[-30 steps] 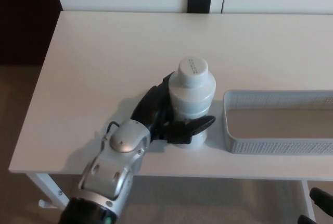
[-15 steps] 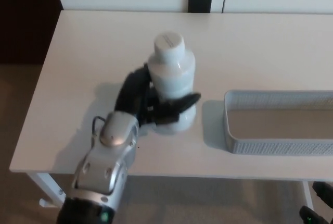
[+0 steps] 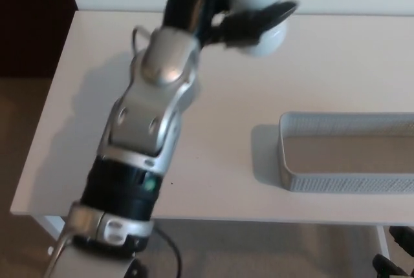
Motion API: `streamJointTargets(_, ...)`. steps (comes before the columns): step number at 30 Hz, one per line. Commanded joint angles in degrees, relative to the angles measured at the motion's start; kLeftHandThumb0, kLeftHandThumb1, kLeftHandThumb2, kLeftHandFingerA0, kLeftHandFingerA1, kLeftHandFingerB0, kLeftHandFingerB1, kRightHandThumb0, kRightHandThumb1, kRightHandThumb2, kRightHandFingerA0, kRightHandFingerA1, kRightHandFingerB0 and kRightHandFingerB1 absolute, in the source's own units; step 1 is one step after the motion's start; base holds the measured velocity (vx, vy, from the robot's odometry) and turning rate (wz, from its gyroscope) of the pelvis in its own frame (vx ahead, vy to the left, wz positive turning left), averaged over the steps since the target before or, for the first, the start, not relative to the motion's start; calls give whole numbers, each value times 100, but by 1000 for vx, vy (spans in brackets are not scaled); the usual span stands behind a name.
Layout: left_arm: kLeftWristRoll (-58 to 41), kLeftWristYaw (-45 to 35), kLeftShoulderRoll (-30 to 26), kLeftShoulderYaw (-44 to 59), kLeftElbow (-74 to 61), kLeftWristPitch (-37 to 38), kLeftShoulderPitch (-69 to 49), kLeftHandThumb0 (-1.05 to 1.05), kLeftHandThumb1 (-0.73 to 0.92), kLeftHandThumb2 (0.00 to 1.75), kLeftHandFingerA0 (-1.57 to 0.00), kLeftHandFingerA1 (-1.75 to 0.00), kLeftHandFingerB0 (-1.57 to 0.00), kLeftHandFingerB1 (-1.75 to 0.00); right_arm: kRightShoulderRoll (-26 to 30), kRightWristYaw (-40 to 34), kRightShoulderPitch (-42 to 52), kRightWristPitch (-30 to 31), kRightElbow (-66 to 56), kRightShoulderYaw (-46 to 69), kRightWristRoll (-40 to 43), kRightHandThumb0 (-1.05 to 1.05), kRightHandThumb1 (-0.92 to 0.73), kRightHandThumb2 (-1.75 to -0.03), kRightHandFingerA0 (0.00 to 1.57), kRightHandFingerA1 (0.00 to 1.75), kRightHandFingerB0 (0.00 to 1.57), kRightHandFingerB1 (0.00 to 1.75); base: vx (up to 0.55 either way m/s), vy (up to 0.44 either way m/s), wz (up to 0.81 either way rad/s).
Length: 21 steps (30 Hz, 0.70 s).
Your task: The robot walk up to a desk on which a bottle is kept on the left hand side and a container is kept on the right hand side. The robot uses its left hand to pick up the bottle and places it in the container.
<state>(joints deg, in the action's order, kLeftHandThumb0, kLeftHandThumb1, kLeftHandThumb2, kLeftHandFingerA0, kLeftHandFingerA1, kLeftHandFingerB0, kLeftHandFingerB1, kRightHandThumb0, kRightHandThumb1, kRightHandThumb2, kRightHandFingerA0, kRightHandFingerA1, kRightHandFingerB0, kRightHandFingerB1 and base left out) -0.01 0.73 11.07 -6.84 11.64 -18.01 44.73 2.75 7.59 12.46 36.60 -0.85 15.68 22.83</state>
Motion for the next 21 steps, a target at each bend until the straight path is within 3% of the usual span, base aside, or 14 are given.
streamJointTargets(1,254,74,479,-442,179,-477,1021,-17,70,80,-116,-97,-83,-94,135,22,-62,16,64,53,-7,75,-54,-175,0,0,0,0,0,0,0)
streamJointTargets(4,282,57,819,-769,624,-456,1226,-14,68,82,-119,-87,-83,-93,79,-168,-66,160,-179,-41,-85,73,-55,-175,0,0,0,0,0,0,0)
streamJointTargets(7,259,103,948,-919,831,-373,1235,-14,68,81,-120,-85,-84,-94,90,-127,-111,99,-119,-76,-103,75,-57,-175,0,0,0,0,0,0,0)
streamJointTargets(8,270,148,1029,-995,903,-398,1194,-16,69,81,-119,-88,-85,-100,131,-45,-133,-1,6,-94,-129,79,-48,-175,0,0,0,0,0,0,0)
streamJointTargets(11,239,213,1170,-1123,1047,-401,1088,-15,69,83,-115,-85,-85,-96,185,104,-173,-175,208,-121,-150,81,-53,-175,0,0,0,0,0,0,0)
streamJointTargets(13,188,248,1355,-1346,1286,-340,785,-16,64,91,-121,-96,-86,-99,185,210,-193,-270,313,-117,-101,74,-48,-175,0,0,0,0,0,0,0)
streamJointTargets(15,210,259,1370,-1433,1347,-297,703,-16,64,91,-121,-96,-86,-99,183,212,-178,-255,280,-116,-84,74,-48,-175,0,0,0,0,0,0,0)
streamJointTargets(16,236,276,1385,-1564,1447,-196,560,-18,56,103,-120,-105,-88,-98,171,227,-156,-223,217,-100,-32,73,-49,-175,0,0,0,0,0,0,0)
streamJointTargets(17,236,276,1385,-1564,1447,-196,560,-18,56,103,-120,-105,-88,-98,171,227,-156,-223,217,-100,-32,73,-49,-175,0,0,0,0,0,0,0)
streamJointTargets(19,243,248,1367,-1843,1521,-158,197,-20,68,86,-123,-97,-86,-102,163,256,-183,-209,265,-44,28,67,-45,-175,0,0,0,0,0,0,0)
streamJointTargets(21,248,258,1312,-2039,1544,-115,-83,-18,68,86,-123,-96,-86,-100,148,275,-290,-180,382,40,110,68,-46,-175,0,0,0,0,0,0,0)
